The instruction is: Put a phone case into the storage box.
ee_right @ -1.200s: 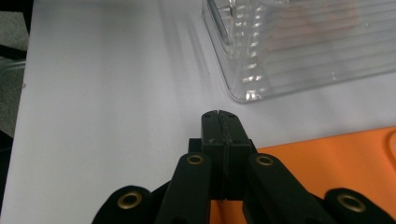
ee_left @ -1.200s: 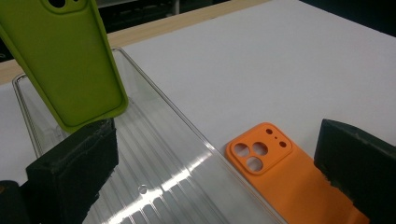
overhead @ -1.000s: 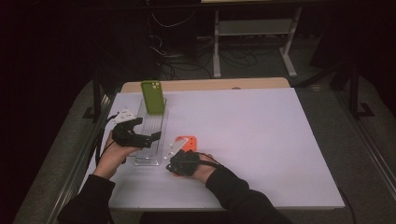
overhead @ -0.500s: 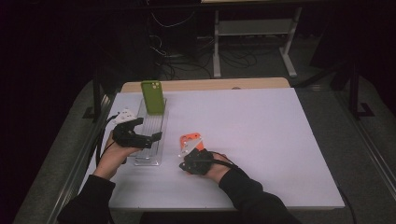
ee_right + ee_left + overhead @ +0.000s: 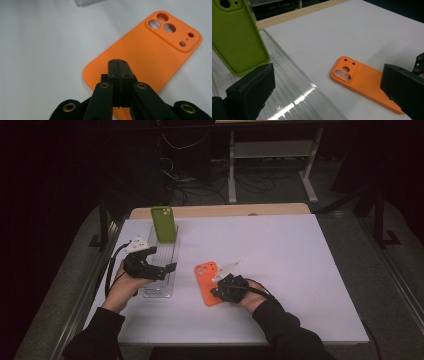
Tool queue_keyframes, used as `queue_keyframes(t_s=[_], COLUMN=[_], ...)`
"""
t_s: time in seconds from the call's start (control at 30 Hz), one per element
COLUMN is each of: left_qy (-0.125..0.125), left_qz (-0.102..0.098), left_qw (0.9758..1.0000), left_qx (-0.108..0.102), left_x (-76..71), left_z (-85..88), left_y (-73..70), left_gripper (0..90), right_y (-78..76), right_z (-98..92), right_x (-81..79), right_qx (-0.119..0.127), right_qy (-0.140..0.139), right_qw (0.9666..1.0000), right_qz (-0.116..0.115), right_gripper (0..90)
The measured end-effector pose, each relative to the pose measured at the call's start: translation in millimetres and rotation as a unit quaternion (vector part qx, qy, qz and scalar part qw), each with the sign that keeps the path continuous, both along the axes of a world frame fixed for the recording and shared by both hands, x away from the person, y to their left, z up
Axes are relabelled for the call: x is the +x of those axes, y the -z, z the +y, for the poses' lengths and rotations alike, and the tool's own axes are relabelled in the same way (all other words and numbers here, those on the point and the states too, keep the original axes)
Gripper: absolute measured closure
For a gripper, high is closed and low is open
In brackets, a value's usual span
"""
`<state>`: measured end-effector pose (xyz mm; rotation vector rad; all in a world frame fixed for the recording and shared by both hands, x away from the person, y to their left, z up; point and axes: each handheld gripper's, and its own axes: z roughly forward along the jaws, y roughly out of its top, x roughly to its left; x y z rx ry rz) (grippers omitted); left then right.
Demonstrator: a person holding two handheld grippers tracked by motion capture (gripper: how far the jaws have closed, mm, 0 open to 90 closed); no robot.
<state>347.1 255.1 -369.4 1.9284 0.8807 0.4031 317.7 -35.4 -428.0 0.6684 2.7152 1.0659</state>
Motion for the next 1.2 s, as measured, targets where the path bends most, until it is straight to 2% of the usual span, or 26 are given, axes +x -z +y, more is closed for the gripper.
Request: queue_keyframes(t_s=[0.07, 0.13, 0.17, 0.27, 0.33, 0.43, 0.5, 0.57, 0.6, 0.67, 0.73, 0.8, 0.83, 0.93, 1.03, 1.2], left_qy=[0.011, 0.025, 0.030, 0.053, 0.062, 0.073, 0.077, 0.080, 0.083, 0.088, 0.090, 0.094, 0.098, 0.101, 0.106, 0.118], left_qz=[0.000, 0.002, 0.002, 0.005, 0.008, 0.005, 0.009, 0.010, 0.011, 0.011, 0.011, 0.013, 0.011, 0.009, 0.003, -0.008], left_qw=[0.9999, 0.9997, 0.9995, 0.9985, 0.9978, 0.9972, 0.9967, 0.9965, 0.9963, 0.9959, 0.9957, 0.9954, 0.9951, 0.9946, 0.9939, 0.9928], left_qx=[-0.001, -0.003, -0.007, -0.010, -0.020, -0.017, -0.023, -0.022, -0.019, -0.018, -0.018, -0.018, -0.014, -0.022, -0.031, -0.019], left_x=[-2.4, -6.1, -7.7, -13.2, -16.2, -19.6, -21.9, -23.4, -24.5, -26.1, -27.6, -29.6, -30.1, -33.6, -36.3, -41.5], left_z=[-1.8, -3.0, -3.8, -6.7, -9.6, -11.3, -12.3, -13.1, -13.5, -14.5, -15.7, -17.9, -18.3, -20.6, -19.6, -17.7], left_y=[-0.8, -1.6, -1.6, -2.4, -2.4, -1.9, -0.5, 1.0, 1.9, 3.1, 4.6, 6.8, 7.4, 8.5, 9.8, 15.6], left_gripper=[0.0, 0.0, 0.0, 0.0, 0.0, 0.0, 0.0, 0.0, 0.0, 0.0, 0.0, 0.0, 0.0, 0.0, 0.0, 0.0], right_y=[-2.5, -5.6, -7.3, -11.0, -13.1, -16.4, -17.5, -18.8, -19.0, -19.3, -19.1, -17.5, -16.6, -13.1, -9.5, -4.7], right_z=[-3.1, -9.4, -13.2, -29.8, -39.8, -59.6, -73.4, -88.4, -91.7, -107.0, -116.6, -126.0, -130.2, -142.0, -150.2, -157.6], right_x=[-0.4, -0.7, -1.1, 0.7, 1.6, 1.1, 0.3, -1.7, -2.4, -5.8, -8.9, -11.8, -13.1, -19.3, -25.6, -32.8], right_qx=[0.013, 0.033, 0.046, 0.070, 0.075, 0.080, 0.088, 0.098, 0.101, 0.109, 0.112, 0.117, 0.113, 0.112, 0.116, 0.118], right_qy=[0.004, 0.016, 0.025, 0.044, 0.055, 0.078, 0.092, 0.115, 0.119, 0.133, 0.142, 0.153, 0.162, 0.173, 0.170, 0.165], right_qw=[0.9999, 0.9993, 0.9985, 0.9966, 0.9956, 0.9938, 0.9918, 0.9884, 0.9877, 0.9846, 0.9827, 0.9804, 0.9795, 0.9776, 0.9779, 0.9787], right_qz=[-0.004, 0.006, 0.012, 0.008, 0.005, 0.000, -0.008, -0.015, -0.016, -0.035, -0.038, -0.042, -0.040, -0.041, -0.036, -0.031], right_gripper=[81.8, 74.7, 71.3, 59.9, 50.0, 38.1, 31.5, 24.0, 21.3, 12.6, 10.3, 1.5, 0.0, 0.0, 0.0, 0.0])
